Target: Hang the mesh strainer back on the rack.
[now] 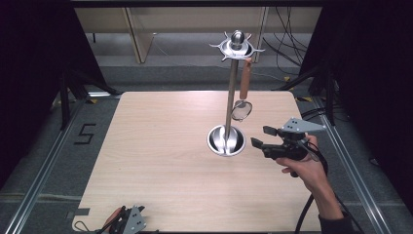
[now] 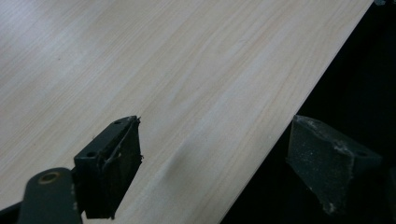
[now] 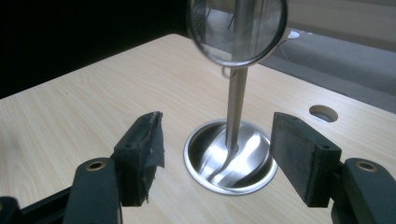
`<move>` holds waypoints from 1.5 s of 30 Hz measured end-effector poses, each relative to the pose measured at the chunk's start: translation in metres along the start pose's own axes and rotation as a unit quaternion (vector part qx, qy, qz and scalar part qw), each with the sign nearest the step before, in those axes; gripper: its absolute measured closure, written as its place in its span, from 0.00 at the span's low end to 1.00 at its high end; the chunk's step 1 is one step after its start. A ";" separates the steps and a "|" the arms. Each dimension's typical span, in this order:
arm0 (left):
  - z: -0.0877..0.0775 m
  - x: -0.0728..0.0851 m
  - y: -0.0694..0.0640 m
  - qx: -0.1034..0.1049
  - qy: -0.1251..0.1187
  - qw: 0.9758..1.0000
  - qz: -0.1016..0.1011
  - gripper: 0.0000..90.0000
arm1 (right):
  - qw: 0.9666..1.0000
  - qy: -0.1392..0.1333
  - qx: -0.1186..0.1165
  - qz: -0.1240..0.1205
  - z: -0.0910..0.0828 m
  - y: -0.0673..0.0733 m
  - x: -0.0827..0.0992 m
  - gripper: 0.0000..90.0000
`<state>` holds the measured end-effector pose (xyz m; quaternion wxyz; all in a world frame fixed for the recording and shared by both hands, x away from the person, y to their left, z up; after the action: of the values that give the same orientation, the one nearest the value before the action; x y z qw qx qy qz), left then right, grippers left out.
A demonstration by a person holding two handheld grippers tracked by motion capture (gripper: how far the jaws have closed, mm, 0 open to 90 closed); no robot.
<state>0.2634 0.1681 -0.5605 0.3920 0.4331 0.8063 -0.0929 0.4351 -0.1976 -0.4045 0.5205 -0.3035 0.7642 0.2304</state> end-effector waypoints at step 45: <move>0.001 0.000 0.000 0.000 -0.005 1.000 0.001 0.19 | 0.993 0.109 -0.041 0.011 0.024 0.044 0.077 0.27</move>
<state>0.2636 0.1676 -0.5612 0.3959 0.4337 0.8040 -0.0939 0.3988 -0.1679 -0.4828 0.4186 -0.3394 0.8096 0.2325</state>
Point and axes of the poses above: each handheld gripper's, and its own axes: z roughly forward along the jaws, x roughly out of its underside, y roughly to its left, the point moved 8 cm from there along z, roughly forward along the jaws, and after that the axes turned 4 degrees about -y, right-handed, at the moved point
